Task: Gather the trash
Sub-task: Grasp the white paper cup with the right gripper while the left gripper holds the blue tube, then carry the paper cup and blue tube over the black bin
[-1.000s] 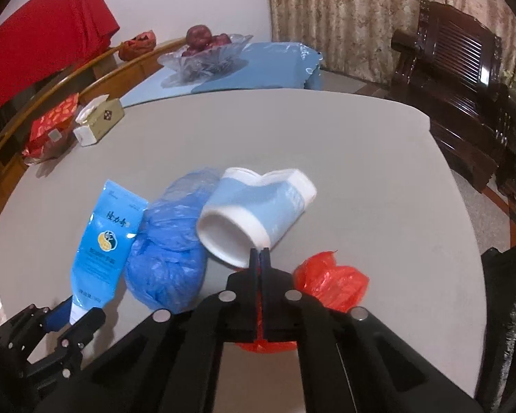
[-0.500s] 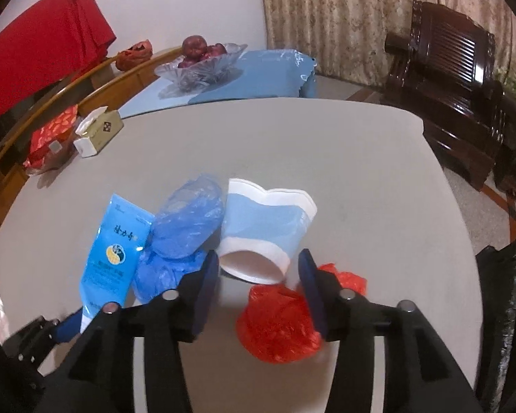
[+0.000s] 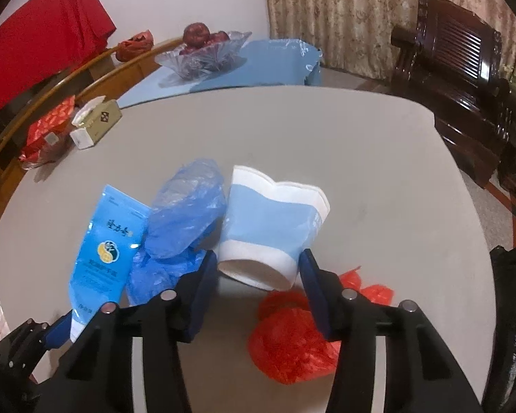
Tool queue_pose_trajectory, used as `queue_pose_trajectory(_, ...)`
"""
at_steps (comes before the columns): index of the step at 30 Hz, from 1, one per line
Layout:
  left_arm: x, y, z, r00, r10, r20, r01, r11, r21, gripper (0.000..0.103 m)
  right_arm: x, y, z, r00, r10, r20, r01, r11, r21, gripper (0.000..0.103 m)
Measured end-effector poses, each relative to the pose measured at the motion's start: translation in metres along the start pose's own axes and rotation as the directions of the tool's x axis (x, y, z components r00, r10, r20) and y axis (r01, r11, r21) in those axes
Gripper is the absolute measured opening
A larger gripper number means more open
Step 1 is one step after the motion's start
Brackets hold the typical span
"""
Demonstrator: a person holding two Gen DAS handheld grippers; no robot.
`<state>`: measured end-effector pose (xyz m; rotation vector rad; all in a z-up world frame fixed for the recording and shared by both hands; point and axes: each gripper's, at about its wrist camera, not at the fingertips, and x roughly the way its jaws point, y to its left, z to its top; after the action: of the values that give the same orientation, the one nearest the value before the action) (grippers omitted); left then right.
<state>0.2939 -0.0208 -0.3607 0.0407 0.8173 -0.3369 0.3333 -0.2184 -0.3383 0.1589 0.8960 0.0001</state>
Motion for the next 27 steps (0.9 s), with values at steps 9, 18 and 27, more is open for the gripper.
queue_pose_trajectory(9,-0.035,-0.016,0.011,0.998,0.001,0.06,-0.003,1.0,0.031,0.028,-0.039,-0.01,-0.002,0.999,0.005,0.052,-0.006,1.0,0.022,0.048)
queue_pose_trajectory(18,-0.07,-0.039,0.012,0.995,-0.004,0.097,-0.002,0.999,0.054,0.028,-0.093,-0.032,-0.011,0.994,-0.009,0.108,0.005,0.999,0.043,0.048)
queue_pose_trajectory(27,-0.1,-0.068,0.017,0.989,-0.022,0.144,0.008,0.995,0.097,0.028,-0.146,-0.061,-0.029,0.988,-0.04,0.152,0.03,0.997,0.069,0.048)
